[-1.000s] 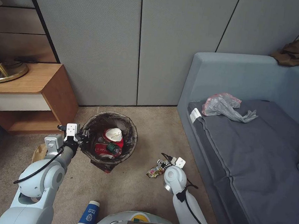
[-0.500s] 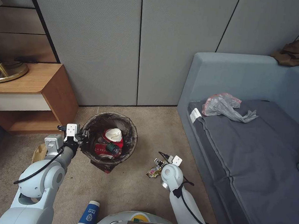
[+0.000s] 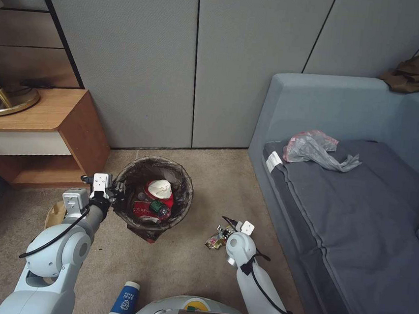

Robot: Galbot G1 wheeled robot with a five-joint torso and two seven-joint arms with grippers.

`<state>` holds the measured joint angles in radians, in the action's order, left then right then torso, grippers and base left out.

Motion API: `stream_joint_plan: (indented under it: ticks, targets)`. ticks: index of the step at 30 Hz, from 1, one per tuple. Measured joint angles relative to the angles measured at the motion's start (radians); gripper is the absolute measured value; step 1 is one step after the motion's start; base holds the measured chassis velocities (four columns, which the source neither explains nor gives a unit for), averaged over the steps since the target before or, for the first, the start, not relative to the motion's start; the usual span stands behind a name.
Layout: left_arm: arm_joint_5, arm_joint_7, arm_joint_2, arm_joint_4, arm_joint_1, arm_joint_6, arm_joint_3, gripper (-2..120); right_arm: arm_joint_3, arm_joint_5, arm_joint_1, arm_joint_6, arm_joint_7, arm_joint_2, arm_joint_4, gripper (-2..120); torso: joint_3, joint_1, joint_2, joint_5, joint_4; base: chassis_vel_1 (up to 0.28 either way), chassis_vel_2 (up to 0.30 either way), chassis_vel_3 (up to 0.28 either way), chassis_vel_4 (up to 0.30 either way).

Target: Pick up the trash bin, then pick up the garbage from the floor and place it into the trash bin.

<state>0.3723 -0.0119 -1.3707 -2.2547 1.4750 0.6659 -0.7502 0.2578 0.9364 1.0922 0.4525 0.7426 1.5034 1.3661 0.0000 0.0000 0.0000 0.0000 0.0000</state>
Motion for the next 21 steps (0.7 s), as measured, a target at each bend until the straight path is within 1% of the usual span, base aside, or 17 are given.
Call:
stream_joint_plan:
  ticks: [14, 21]
  targets:
    - [0.0, 0.0, -0.001, -0.001, -0.002, 0.0, 0.001, 5, -0.003, -0.011, -0.003, 0.0, -0.01, 0.005, -0.016, 100, 0.0, 0.0, 0.0, 0.0, 0.0, 0.0, 0.0, 0.0, 0.0]
    - [0.0, -0.001, -0.002, -0.001, 0.001, -0.002, -0.001, 5, -0.005, -0.023, -0.018, -0.001, -0.02, 0.019, -0.049, 100, 0.0, 0.0, 0.0, -0.0001, 0.0, 0.0, 0.0, 0.0, 0.0]
